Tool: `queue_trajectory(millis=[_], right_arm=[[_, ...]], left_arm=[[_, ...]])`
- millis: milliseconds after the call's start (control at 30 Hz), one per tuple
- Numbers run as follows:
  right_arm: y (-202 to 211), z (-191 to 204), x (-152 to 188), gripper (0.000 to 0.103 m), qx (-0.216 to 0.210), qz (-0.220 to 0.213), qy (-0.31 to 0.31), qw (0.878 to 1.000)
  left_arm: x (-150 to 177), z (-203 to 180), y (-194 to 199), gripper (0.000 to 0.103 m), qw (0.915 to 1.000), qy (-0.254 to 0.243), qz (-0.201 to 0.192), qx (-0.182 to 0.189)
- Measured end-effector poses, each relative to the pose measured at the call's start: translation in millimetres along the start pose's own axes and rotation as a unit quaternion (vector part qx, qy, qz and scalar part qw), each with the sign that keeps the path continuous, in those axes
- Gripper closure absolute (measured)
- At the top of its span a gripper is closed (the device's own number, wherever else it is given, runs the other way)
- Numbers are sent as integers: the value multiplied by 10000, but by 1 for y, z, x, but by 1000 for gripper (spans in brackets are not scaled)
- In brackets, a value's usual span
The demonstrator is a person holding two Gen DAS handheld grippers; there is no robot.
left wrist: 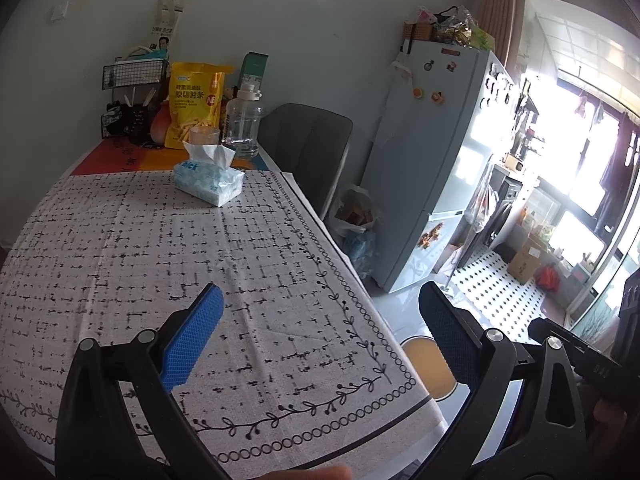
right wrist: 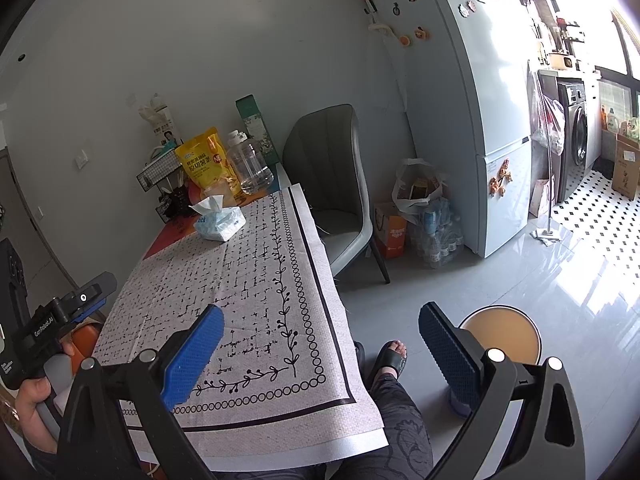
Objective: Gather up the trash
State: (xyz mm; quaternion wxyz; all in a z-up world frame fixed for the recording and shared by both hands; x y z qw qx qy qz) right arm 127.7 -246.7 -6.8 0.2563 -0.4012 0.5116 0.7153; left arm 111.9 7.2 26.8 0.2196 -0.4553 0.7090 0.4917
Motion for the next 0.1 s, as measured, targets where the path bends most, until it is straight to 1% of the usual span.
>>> queue_trajectory(millis=[100], right_arm=[[3,-3,0,7,82,25,12,10000]], left_arm=[[3,-4,-8,6,9999,13,82,106]])
Point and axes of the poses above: each gripper's, at about its wrist camera, not at the fingertips, and y roughly against the way its jaws point, z to its left, x to its underside, the point moved 4 cm from there along -y, roughly the way its jaws point, and after that the axes turned 13 degrees about y, right-handed, at the moved point
